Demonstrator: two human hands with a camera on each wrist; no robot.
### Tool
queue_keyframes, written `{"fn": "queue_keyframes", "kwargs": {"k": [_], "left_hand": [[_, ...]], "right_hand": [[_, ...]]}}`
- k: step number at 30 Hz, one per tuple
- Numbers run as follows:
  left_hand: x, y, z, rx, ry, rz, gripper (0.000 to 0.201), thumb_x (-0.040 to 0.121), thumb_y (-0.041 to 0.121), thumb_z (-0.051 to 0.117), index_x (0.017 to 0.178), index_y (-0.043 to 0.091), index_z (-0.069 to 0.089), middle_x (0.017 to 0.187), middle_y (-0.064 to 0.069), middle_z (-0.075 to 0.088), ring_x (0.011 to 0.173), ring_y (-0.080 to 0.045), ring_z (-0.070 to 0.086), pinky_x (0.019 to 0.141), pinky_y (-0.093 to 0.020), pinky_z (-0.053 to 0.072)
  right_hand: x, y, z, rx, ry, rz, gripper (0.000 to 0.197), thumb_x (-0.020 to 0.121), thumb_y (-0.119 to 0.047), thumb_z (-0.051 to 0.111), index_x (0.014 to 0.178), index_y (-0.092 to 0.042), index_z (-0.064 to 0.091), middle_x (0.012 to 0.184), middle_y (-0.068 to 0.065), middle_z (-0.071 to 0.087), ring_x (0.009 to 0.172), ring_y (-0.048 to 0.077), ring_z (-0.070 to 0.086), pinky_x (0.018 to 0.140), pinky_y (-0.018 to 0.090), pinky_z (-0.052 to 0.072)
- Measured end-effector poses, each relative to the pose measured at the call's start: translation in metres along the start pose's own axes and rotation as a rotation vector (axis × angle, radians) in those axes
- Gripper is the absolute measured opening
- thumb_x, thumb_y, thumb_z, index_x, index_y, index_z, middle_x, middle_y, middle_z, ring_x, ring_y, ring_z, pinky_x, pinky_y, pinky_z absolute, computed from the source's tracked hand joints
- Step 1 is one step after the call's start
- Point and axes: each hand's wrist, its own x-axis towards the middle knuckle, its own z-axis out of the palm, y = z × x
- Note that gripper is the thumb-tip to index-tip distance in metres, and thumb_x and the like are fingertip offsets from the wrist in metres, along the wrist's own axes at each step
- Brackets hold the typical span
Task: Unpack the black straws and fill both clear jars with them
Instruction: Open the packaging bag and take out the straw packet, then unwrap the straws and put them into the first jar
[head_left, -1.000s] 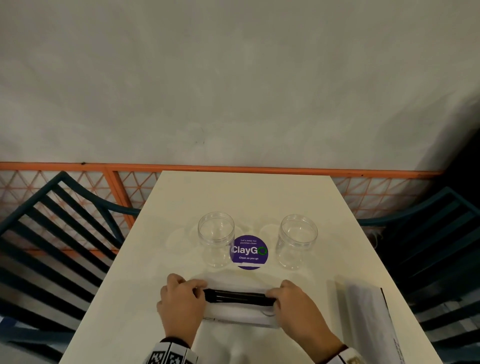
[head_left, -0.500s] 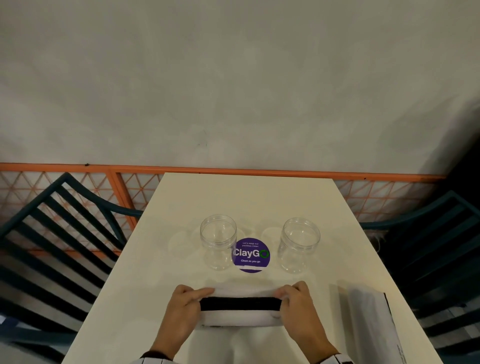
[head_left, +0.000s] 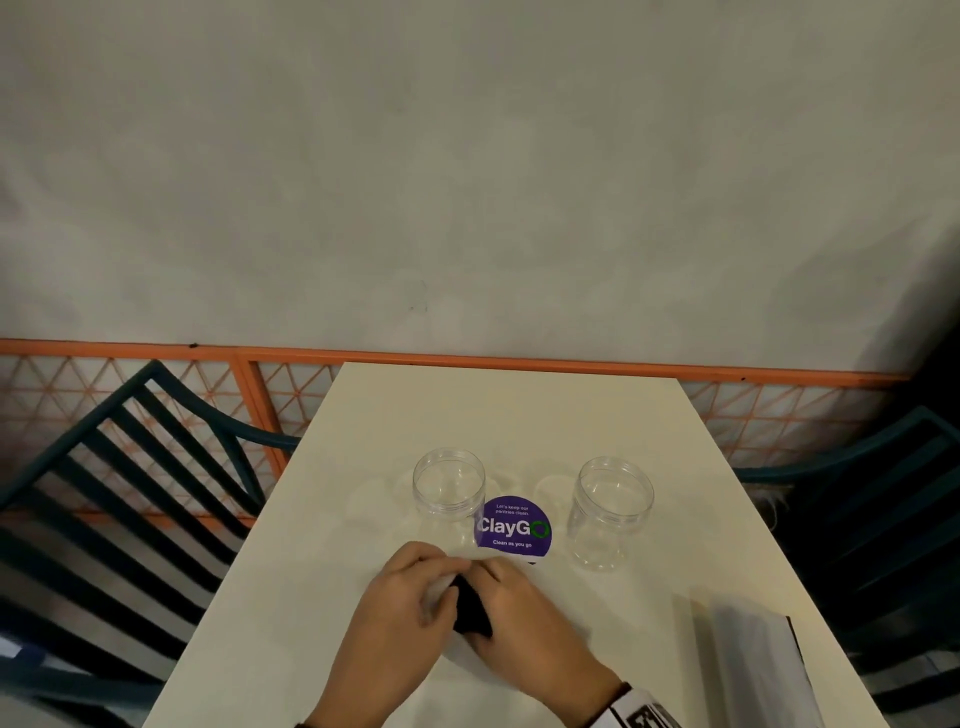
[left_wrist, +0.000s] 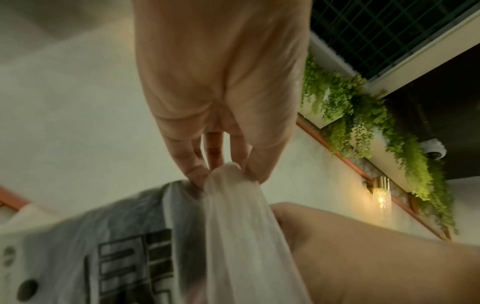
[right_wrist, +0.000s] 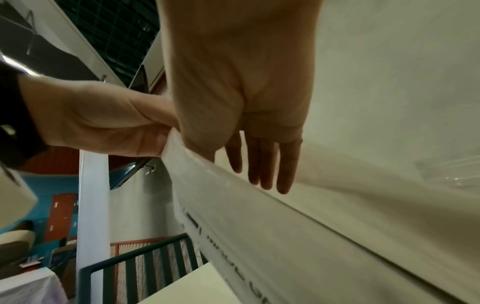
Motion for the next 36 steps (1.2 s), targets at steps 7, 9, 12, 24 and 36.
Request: {"fn": "queue_keyframes", "kwargs": {"k": [7, 9, 12, 24, 36], "left_hand": [[0.003, -0.004, -0.028, -0.518, 0.105, -0.130, 0.020, 0.077, 0.023, 0.068, 0.097, 0.028, 0.071, 0.117, 0.011, 0.064, 0.109, -0.006, 0.058, 0.094, -0.029, 0.048], [0.002, -0.026, -0.038, -0.380, 0.106, -0.193, 0.046, 0.072, 0.030, 0.071, 0.115, 0.039, 0.057, 0.131, 0.024, 0.046, 0.120, 0.002, 0.045, 0.100, -0.023, 0.035], [0.000, -0.037, -0.036, -0.433, -0.153, -0.306, 0.065, 0.076, 0.022, 0.070, 0.128, 0.046, 0.040, 0.134, 0.026, 0.041, 0.120, -0.003, 0.045, 0.099, -0.022, 0.036], [-0.002, -0.027, -0.003, -0.675, 0.167, -0.337, 0.018, 0.069, -0.013, 0.067, 0.063, 0.003, 0.072, 0.070, -0.007, 0.075, 0.071, -0.014, 0.070, 0.066, -0.013, 0.054], [-0.010, -0.033, 0.007, -0.709, 0.125, -0.354, 0.004, 0.082, 0.000, 0.059, 0.081, 0.004, 0.061, 0.083, -0.007, 0.071, 0.077, -0.016, 0.064, 0.071, -0.018, 0.054]], "right_hand": [[-0.010, 0.021, -0.016, 0.394, 0.086, 0.142, 0.028, 0.079, -0.021, 0.061, 0.103, -0.034, 0.058, 0.102, -0.015, 0.065, 0.095, 0.000, 0.059, 0.083, 0.018, 0.049], [-0.018, 0.029, -0.021, 0.518, 0.075, 0.183, 0.035, 0.073, -0.026, 0.065, 0.101, -0.044, 0.056, 0.101, -0.016, 0.067, 0.099, 0.003, 0.061, 0.084, 0.021, 0.053], [-0.028, 0.037, -0.027, 0.651, 0.048, 0.231, 0.045, 0.073, -0.021, 0.071, 0.109, -0.043, 0.056, 0.110, -0.013, 0.067, 0.106, 0.008, 0.060, 0.081, 0.022, 0.053], [-0.036, 0.045, -0.030, 0.546, 0.039, 0.243, 0.037, 0.081, -0.015, 0.067, 0.107, -0.036, 0.052, 0.090, -0.015, 0.071, 0.089, -0.006, 0.063, 0.076, 0.009, 0.046], [-0.037, 0.051, -0.028, 0.502, 0.103, 0.252, 0.028, 0.087, -0.005, 0.056, 0.092, -0.032, 0.055, 0.071, -0.011, 0.066, 0.074, -0.009, 0.061, 0.068, 0.008, 0.045]]}}
